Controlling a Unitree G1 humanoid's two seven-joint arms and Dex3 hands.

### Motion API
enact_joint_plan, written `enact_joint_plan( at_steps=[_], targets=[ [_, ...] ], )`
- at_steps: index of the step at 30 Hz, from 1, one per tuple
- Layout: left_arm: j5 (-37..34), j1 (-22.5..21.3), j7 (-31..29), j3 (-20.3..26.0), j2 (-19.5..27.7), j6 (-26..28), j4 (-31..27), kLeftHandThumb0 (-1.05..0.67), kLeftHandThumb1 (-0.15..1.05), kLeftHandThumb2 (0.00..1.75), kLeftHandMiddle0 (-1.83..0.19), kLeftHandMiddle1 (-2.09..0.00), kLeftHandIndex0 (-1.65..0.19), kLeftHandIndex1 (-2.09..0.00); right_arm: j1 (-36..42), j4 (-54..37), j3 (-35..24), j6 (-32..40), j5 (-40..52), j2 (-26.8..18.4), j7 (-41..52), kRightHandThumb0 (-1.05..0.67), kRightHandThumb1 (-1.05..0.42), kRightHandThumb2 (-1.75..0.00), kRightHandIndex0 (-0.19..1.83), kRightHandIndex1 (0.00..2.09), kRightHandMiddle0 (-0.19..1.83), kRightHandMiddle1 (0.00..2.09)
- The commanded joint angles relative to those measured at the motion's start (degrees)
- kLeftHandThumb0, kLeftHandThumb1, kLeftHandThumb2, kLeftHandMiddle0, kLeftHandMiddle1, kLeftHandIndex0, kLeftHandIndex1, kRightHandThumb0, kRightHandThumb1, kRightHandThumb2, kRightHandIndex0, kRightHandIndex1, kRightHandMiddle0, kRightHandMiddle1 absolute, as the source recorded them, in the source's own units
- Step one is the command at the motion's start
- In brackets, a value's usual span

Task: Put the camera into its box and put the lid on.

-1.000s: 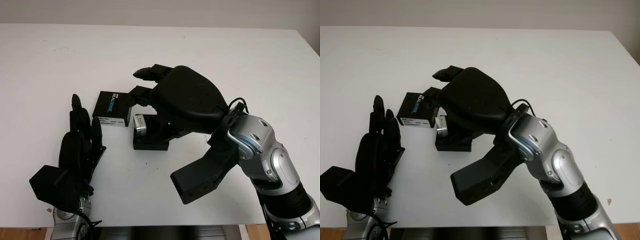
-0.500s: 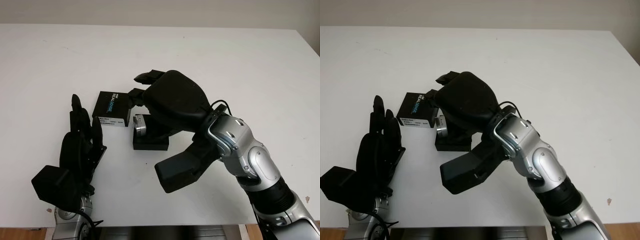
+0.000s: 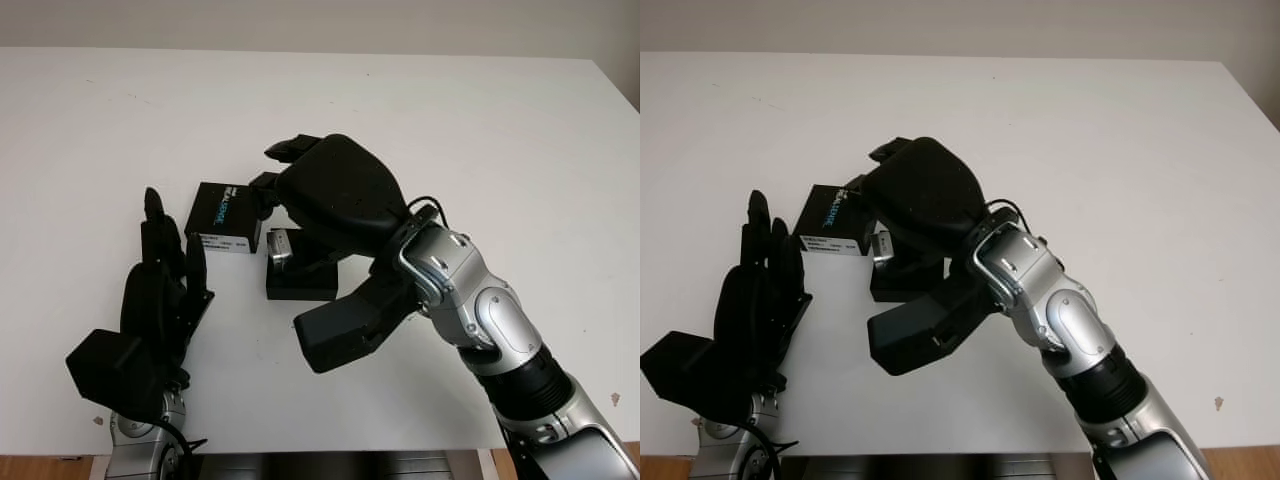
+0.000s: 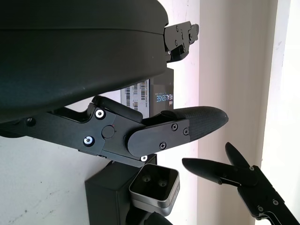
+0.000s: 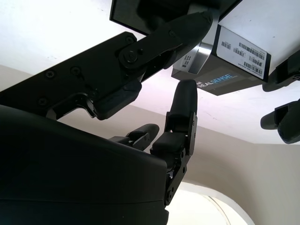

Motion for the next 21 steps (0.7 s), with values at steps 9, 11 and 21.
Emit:
enact_joint_plan(
  at_steps=[9, 11, 21],
  targets=[
    [-0.1, -0.3, 0.0, 0.0, 0.0, -0.9, 0.4, -0.65, 1.05, 0.62, 0.19, -0.03, 0.19, -0.02, 0.1, -1.3, 0.2, 0.2, 1.9, 0.1, 1.3, -0.80, -0.84, -0.05, 0.49, 0.20, 0.69, 1.05],
    [-0.2, -0.2, -0.1, 0.0, 0.0, -1.1, 0.5, -0.65, 1.05, 0.62, 0.19, -0.02, 0.19, -0.01, 0.1, -1.1, 0.3, 0.1, 1.9, 0.0, 1.2, -0.79, -0.83, -0.05, 0.49, 0.20, 0.69, 1.06],
    [0.1, -0.1, 0.1, -0.3, -0.2, -0.9, 0.2, -0.65, 1.05, 0.62, 0.19, -0.04, 0.19, -0.03, -0.5, 0.4, 1.6, -1.5, 0.8, -1.1, -0.1, -0.82, -0.85, -0.06, 0.50, 0.19, 0.60, 0.93]
  ],
)
